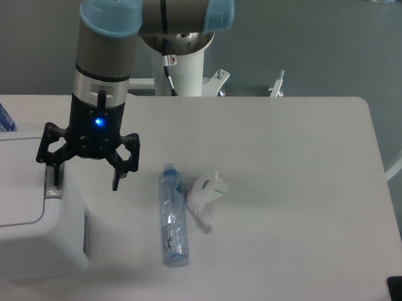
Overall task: Open the trash can
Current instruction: 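Press the gripper down on the trash can lid edge to open it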
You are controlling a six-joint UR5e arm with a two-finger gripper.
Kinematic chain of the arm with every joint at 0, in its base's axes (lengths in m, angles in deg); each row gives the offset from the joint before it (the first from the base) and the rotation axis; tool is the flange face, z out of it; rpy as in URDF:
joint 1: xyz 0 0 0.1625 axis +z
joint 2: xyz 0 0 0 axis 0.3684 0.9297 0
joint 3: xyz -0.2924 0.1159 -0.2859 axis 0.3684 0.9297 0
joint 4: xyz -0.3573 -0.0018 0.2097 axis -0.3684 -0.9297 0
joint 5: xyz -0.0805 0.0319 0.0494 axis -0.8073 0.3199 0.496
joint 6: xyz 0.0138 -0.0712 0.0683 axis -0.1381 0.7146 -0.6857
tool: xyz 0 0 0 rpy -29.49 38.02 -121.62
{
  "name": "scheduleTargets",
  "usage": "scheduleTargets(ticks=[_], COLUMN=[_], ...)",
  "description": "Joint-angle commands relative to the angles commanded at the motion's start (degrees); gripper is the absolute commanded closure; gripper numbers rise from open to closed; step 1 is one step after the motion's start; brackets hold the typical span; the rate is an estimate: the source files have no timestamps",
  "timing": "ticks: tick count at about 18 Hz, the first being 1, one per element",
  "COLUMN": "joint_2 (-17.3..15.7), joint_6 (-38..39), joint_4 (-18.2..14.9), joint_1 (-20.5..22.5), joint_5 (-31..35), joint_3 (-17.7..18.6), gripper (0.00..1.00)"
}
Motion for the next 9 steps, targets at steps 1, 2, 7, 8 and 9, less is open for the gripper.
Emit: scheduleTargets(ticks=[1, 2, 7, 8, 9], joint_2=[0.0, 0.0, 0.0, 0.0, -0.2], joint_6=[0.0, 0.0, 0.0, 0.0, 0.0], joint_4=[0.0, 0.0, 0.1, 0.1, 0.1], joint_1=[0.0, 0.0, 0.0, 0.0, 0.0], joint_5=[0.0, 0.0, 0.0, 0.0, 0.0], joint_3=[-0.1, 0.0, -0.1, -0.3, -0.8], gripper=[0.00, 0.00, 0.00, 0.00, 0.00])
